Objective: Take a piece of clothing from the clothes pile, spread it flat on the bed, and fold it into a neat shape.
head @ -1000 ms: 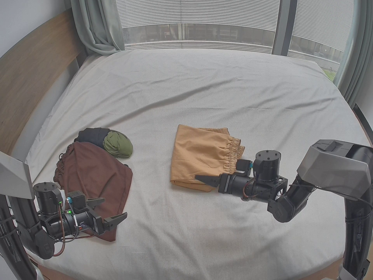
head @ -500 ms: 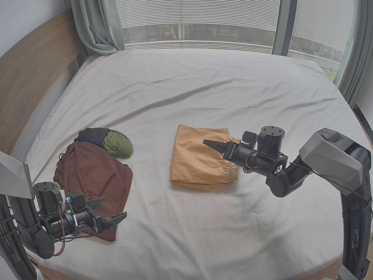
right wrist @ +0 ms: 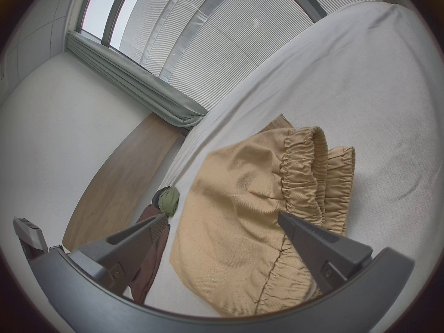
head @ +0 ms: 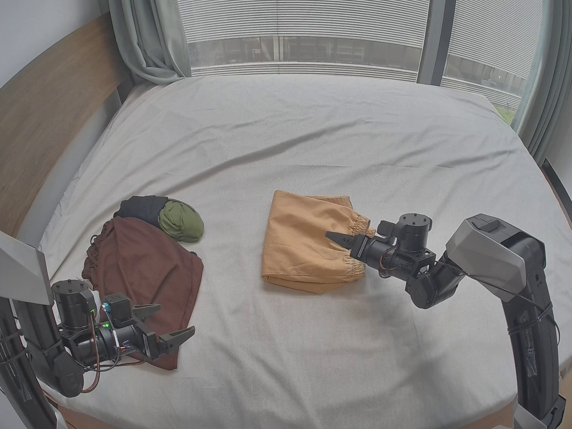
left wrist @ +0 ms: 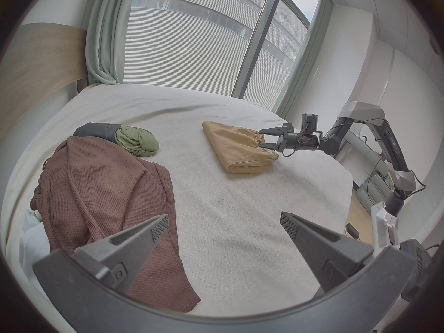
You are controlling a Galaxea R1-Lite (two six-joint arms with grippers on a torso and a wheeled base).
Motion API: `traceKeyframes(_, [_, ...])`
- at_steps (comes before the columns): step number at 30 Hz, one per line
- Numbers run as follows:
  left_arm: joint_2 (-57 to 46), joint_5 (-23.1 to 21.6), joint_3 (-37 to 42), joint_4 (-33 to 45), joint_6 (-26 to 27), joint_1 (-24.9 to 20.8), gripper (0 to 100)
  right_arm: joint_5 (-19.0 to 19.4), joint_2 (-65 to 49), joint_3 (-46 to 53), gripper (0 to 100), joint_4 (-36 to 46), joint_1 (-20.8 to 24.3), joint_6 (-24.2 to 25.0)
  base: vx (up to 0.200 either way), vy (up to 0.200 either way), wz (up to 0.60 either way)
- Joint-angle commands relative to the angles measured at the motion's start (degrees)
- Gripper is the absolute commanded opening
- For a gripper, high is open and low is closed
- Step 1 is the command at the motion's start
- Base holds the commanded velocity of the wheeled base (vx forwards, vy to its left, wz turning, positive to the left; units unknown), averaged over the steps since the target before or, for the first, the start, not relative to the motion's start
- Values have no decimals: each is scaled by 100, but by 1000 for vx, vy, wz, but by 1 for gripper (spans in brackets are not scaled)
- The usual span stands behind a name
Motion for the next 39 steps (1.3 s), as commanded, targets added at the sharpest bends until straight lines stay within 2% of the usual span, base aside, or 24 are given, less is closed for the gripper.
traceKeyframes(1, [8, -27, 8, -1, -1, 1, 100, -31, 138, 2, 100, 7, 2, -7, 0, 0, 0])
traceKeyframes(10, [-63, -247, 25, -10, -115, 1, 100, -181, -381, 512, 100, -362, 64, 11, 0, 0, 0])
traceKeyframes(11, [-291, -493, 52, -10, -177, 45, 100, -190, -935, 952, 100, -468, 82, 11, 0, 0, 0])
traceKeyframes(16, [-748, -792, 122, -1, -502, 9, 100, -198, -2033, 1945, 100, -828, 240, -33, 0, 0, 0])
traceKeyframes(19, [-1073, -845, 183, -1, -669, -70, 100, -234, -2587, 2507, 100, -960, 336, -200, 0, 0, 0])
traceKeyframes(22, [-1829, -1126, 289, -1, -959, -395, 100, -242, -3563, 3799, 100, -1039, 486, -1035, 0, 0, 0])
traceKeyframes(23, [-1829, -1126, 289, -1, -959, -395, 100, -242, -3563, 3799, 100, -1039, 486, -1035, 0, 0, 0])
traceKeyframes(26, [-2207, -1056, 333, 25, -968, -738, 100, -242, -4213, 4678, 100, -1092, 530, -1518, 0, 0, 0])
traceKeyframes(30, [-2489, -827, 333, 42, -941, -1001, 100, -242, -4776, 5232, 100, -1039, 512, -1756, 0, 0, 0])
traceKeyframes(32, [-2708, -388, 333, 183, -915, -1212, 100, -242, -5206, 5671, 100, -1039, 424, -2107, 0, 0, 0])
traceKeyframes(36, [-2858, -133, 333, 306, -915, -1370, 100, -242, -5479, 5917, 100, -1048, 328, -2265, 0, 0, 0])
traceKeyframes(39, [-3341, 69, 333, 772, -880, -1441, 100, -260, -6094, 6410, 100, -1048, 222, -2406, 0, 0, 0])
